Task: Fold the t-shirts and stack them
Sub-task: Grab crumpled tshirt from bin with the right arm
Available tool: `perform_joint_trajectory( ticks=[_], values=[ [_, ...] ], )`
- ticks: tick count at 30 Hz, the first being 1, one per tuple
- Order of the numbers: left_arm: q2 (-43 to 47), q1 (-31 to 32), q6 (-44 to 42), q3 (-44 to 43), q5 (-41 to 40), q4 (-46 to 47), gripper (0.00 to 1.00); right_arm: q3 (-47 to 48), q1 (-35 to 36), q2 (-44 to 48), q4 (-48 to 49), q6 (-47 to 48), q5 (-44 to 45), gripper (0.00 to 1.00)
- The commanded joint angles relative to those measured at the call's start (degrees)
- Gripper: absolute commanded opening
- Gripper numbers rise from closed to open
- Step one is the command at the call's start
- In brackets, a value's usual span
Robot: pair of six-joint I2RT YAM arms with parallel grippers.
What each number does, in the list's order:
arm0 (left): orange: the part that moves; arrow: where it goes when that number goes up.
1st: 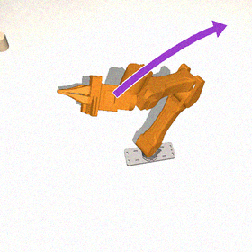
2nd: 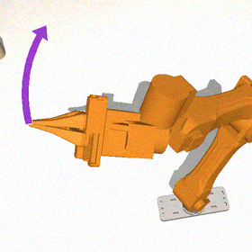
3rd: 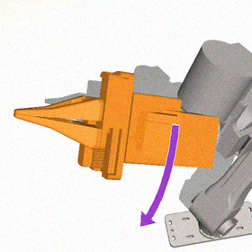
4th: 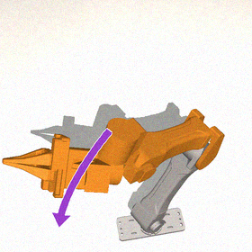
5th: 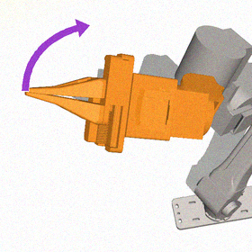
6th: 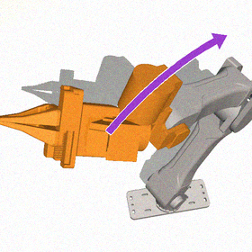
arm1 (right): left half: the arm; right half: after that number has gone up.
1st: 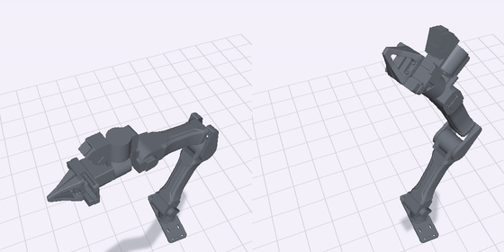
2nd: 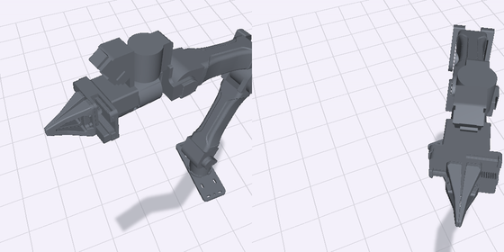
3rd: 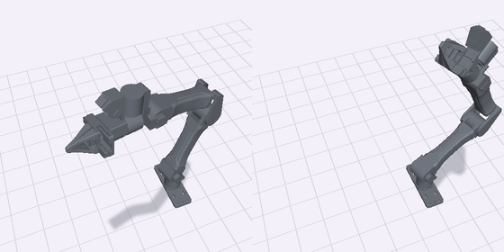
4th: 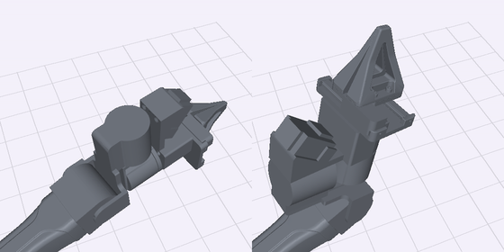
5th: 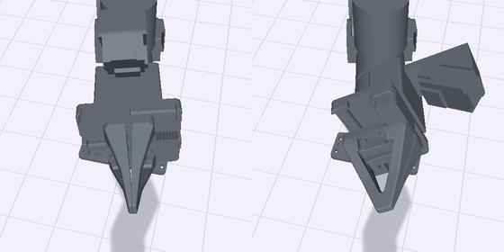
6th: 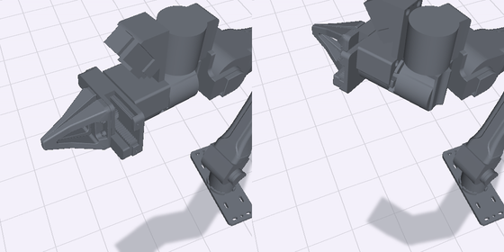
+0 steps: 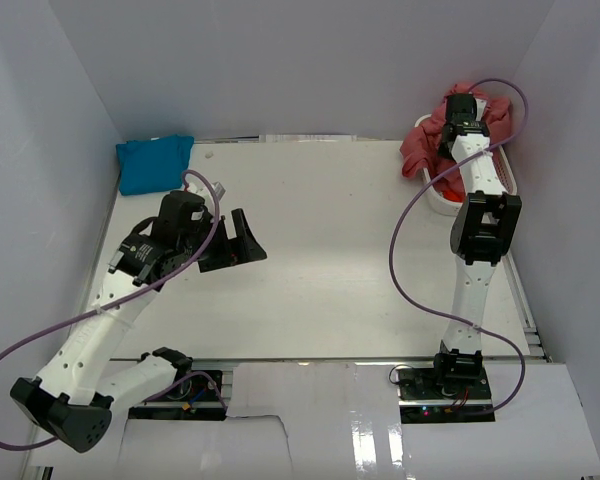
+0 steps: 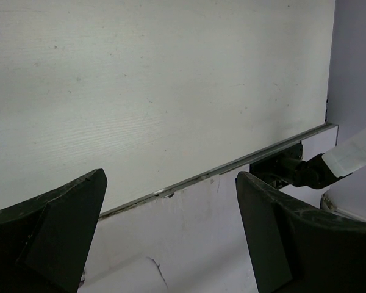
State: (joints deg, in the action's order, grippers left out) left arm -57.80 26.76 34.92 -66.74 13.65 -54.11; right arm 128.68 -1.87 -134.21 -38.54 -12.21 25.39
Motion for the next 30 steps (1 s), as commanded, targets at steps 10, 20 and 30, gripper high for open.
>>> perform_joint_trajectory(
  ticks=[10,20,30],
  values=[
    [-1.0,0.0,-0.6,1.5,-0.6,0.4,0.98,3.1,-1.5,-1.8,5.5,0.0,-3.0,0.09],
    [0.1,0.0,0.7,3.1,-0.7,0.7,0.98,0.8,-1.5,-0.4,9.2,1.9,-6.1,0.63],
    [0.0,0.0,1.2,3.4,-0.4,0.8,0.98,2.4,-1.6,-3.2,11.6,3.3,-5.4,0.56]
  ],
)
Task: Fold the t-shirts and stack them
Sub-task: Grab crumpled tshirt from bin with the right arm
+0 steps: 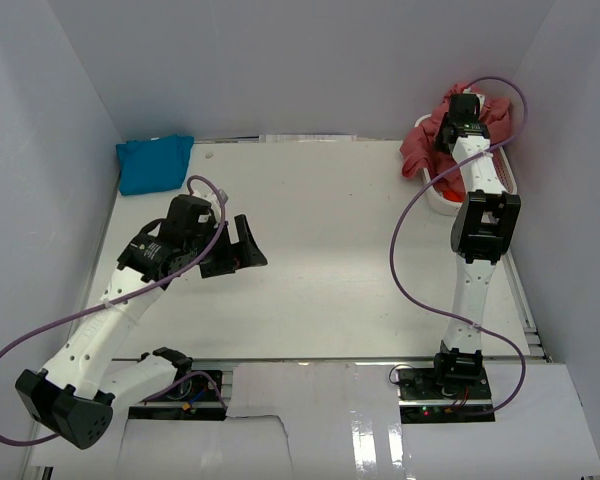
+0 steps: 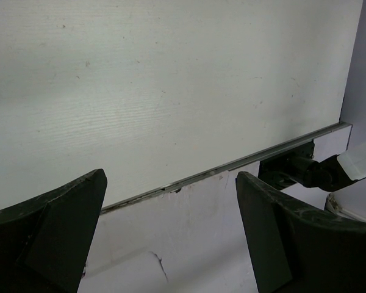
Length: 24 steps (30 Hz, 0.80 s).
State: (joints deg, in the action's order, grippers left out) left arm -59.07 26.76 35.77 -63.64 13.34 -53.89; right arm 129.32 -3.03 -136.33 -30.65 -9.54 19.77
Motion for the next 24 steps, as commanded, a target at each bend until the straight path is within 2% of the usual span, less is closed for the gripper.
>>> perform_joint_trajectory(
  ticks=[1,2,7,11,16,21,24],
  values=[
    [1.1,0.0,0.4,0.3,-0.1,0.7,0.98,1.8,-0.4,-1.3,4.1,0.5,0.1,0.42],
    [1.0,0.0,0.5,0.3,0.0,0.7,0.98,2.3,-0.4,-1.6,4.5,-0.1,0.2,0.09],
    [0.4,0.0,1.0,0.1,0.3,0.8,0.98,0.9,-0.4,0.4,5.2,-1.1,-2.4,0.08],
    [0.6,0.0,1.1,0.0,0.6,1.4,0.98,-0.6,-0.1,6.9,5.4,-0.8,-9.0,0.08],
    [1.5,0.0,1.1,-0.8,0.8,1.5,0.98,3.5,1.9,13.9,2.9,0.0,-14.9,0.08],
    [2.9,0.0,0.8,-1.5,0.8,1.0,0.98,-1.4,3.0,25.6,3.1,-4.3,-32.2,0.08],
    [3.4,0.0,0.8,-1.7,1.3,0.0,0.98,-2.8,8.8,30.5,0.5,-6.7,-41.3,0.08]
  ],
)
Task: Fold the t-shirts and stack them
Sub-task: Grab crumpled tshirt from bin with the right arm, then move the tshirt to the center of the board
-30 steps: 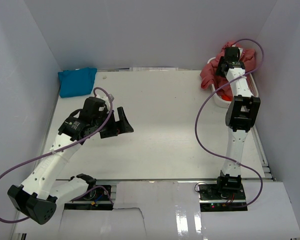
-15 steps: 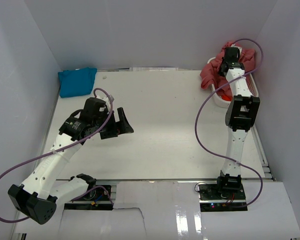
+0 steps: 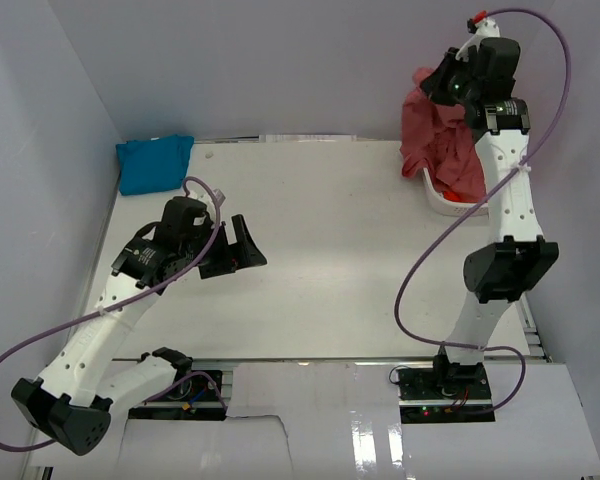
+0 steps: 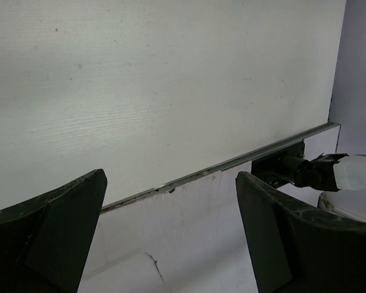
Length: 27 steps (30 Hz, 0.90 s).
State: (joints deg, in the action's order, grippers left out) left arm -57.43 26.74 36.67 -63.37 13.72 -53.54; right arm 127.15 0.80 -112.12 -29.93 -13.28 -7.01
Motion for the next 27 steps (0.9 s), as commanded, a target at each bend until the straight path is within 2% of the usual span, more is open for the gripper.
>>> perform_joint_trajectory(
  ticks=[1,2,5,9,11,15,17,21,22,24,27],
  values=[
    [2.0,0.1,-0.2,-1.9,1.1,-0.5,0.98,-0.3,7.1,7.4,-1.6,-2.7,-15.5,0.08],
    [2.6,0.1,-0.2,-1.9,1.2,-0.6,0.98,1.6,12.1,9.4,-5.6,-1.3,-14.9,0.08],
    [3.6,0.1,-0.5,-2.4,0.9,-1.0,0.98,4.5,21.1,13.0,-10.0,-2.0,-13.5,0.08],
    [3.7,0.1,-1.4,-3.9,-0.4,-2.9,0.98,0.6,26.1,20.1,-9.4,-7.6,-15.7,0.08],
    [4.0,0.1,-1.8,-4.7,-1.4,-3.6,0.98,-1.2,27.8,24.0,-8.1,-10.7,-19.4,0.08],
    [4.6,0.1,-1.9,-5.3,-3.7,-5.3,0.98,2.0,30.4,26.7,-10.3,-13.1,-25.5,0.08],
    [4.9,0.1,-1.8,-5.3,-4.3,-5.5,0.98,0.5,30.9,30.3,-12.9,-13.4,-26.7,0.08],
    [4.8,0.1,0.2,-5.4,-6.9,-6.6,0.98,-18.2,30.9,43.3,-10.0,-16.7,-28.9,0.08],
    [4.8,0.1,0.8,-5.4,-7.3,-6.6,0.98,-27.0,31.0,45.4,-8.6,-17.7,-30.0,0.08],
    [4.3,0.1,1.0,-6.1,-8.6,-6.9,0.98,-37.2,31.1,50.3,-8.3,-19.1,-29.7,0.08],
    [3.7,0.1,1.0,-7.0,-10.1,-8.0,0.98,-43.8,31.2,54.6,-9.4,-19.6,-28.2,0.08]
  ],
)
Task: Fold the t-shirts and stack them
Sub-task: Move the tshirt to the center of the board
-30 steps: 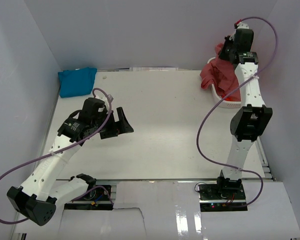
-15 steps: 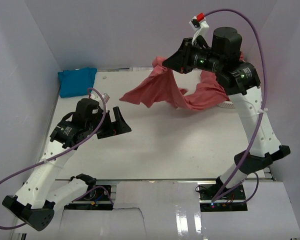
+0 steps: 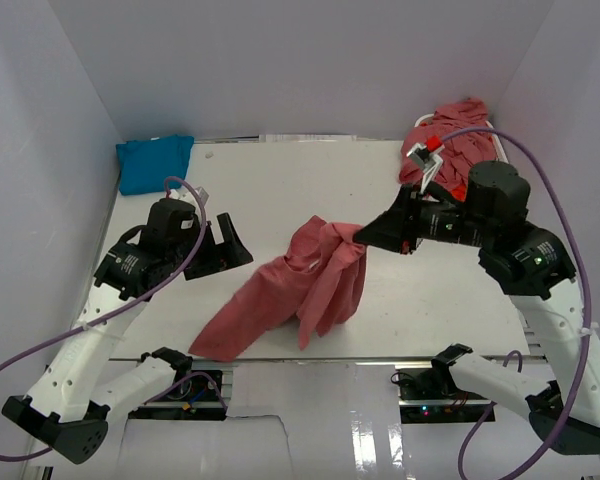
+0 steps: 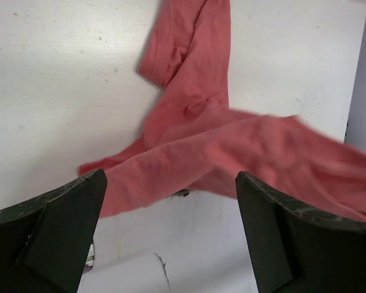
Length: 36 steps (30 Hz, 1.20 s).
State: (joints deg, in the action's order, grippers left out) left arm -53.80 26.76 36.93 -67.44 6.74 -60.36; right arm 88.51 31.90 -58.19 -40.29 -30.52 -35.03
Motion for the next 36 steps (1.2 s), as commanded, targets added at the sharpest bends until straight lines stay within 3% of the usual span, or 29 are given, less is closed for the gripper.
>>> perform_joint_trajectory(
  ticks=[1,5,12,18,21,26,28,29,30,31,32,35,36],
  values=[
    [-0.1,0.0,0.8,-3.1,-4.0,-1.3,0.98,-7.9,0.1,1.2,0.5,-1.9,0.1,0.08],
    [-0.6,0.0,0.8,-3.7,-5.3,-2.5,0.98,-8.4,0.1,0.4,-8.3,1.9,6.2,0.08],
    [-0.4,0.0,2.2,-1.7,-3.8,-3.1,0.98,-10.9,0.1,-10.2,-23.9,6.8,25.3,0.08],
    [-0.2,0.0,3.2,-1.2,-3.7,-4.0,0.98,-19.4,-2.0,-12.9,-30.3,3.3,41.5,0.08],
    [0.2,0.0,3.6,-0.6,-3.4,-4.3,0.98,-23.1,-7.1,-12.3,-31.5,3.0,45.6,0.08],
    [0.8,0.0,4.0,0.8,-3.0,-4.4,0.98,-25.3,-11.8,-10.9,-29.4,5.4,44.5,0.08],
    [0.6,0.0,3.9,1.0,-3.0,-4.5,0.98,-25.8,-11.9,-11.5,-30.4,5.3,47.1,0.25],
    [0.6,0.0,3.7,1.0,-2.9,-4.4,0.98,-25.9,-12.0,-12.0,-32.0,5.0,48.2,0.39],
    [0.5,0.0,3.5,1.0,-2.8,-4.4,0.98,-25.8,-12.0,-12.0,-32.5,4.9,49.0,0.71],
    [0.1,0.0,3.1,1.0,-2.6,-4.4,0.98,-25.1,-12.0,-11.9,-32.7,4.5,49.0,0.89],
    [-0.1,0.0,3.0,0.9,-2.4,-4.4,0.98,-24.3,-12.0,-11.4,-32.8,4.3,49.2,0.98],
    [-0.6,0.0,2.1,1.2,-2.1,-4.4,0.98,-19.1,-11.9,-10.0,-31.7,6.9,46.3,0.98],
    [-0.7,0.0,2.1,1.3,-2.0,-4.4,0.98,-17.9,-11.9,-9.8,-29.4,8.4,41.5,0.98]
  ],
)
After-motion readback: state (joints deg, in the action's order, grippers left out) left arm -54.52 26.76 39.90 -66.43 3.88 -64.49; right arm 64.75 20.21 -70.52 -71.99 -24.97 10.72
